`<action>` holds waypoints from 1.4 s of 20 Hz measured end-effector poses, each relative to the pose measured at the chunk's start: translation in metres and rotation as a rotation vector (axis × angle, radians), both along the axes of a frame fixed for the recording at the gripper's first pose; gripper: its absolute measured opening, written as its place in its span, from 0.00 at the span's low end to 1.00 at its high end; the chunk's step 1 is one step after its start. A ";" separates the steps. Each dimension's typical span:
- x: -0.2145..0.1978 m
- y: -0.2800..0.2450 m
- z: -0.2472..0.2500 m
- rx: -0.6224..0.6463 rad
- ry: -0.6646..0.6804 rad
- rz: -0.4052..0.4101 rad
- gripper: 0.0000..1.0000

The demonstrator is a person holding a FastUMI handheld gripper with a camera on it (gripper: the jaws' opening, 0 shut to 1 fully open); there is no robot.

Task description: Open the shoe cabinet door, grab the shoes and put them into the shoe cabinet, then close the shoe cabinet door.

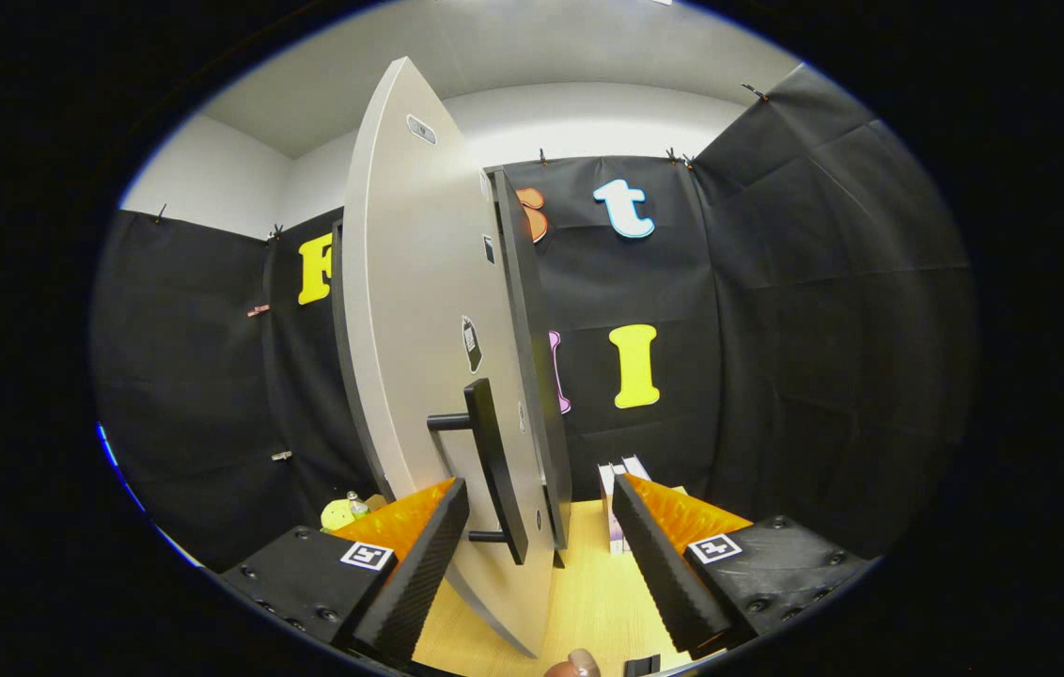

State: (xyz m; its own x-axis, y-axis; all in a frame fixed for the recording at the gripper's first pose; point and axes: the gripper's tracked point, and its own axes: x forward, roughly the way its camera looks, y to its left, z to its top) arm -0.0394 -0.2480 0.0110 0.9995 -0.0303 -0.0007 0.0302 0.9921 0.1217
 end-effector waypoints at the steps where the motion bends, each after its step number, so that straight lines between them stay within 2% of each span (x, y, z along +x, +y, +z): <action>1: 0.000 0.003 -0.001 0.002 -0.002 -0.003 0.98; 5: 0.000 0.018 -0.002 0.000 -0.011 -0.030 0.98; 10: 0.008 0.064 -0.006 0.003 -0.013 -0.029 0.98; 21: 0.056 0.165 -0.018 0.038 -0.014 -0.012 0.98; 28: 0.092 0.218 -0.022 0.018 -0.011 0.038 0.98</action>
State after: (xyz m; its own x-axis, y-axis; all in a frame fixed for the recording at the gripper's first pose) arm 0.0524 -0.0300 -0.0113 0.9999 0.0075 0.0101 -0.0089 0.9901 0.1401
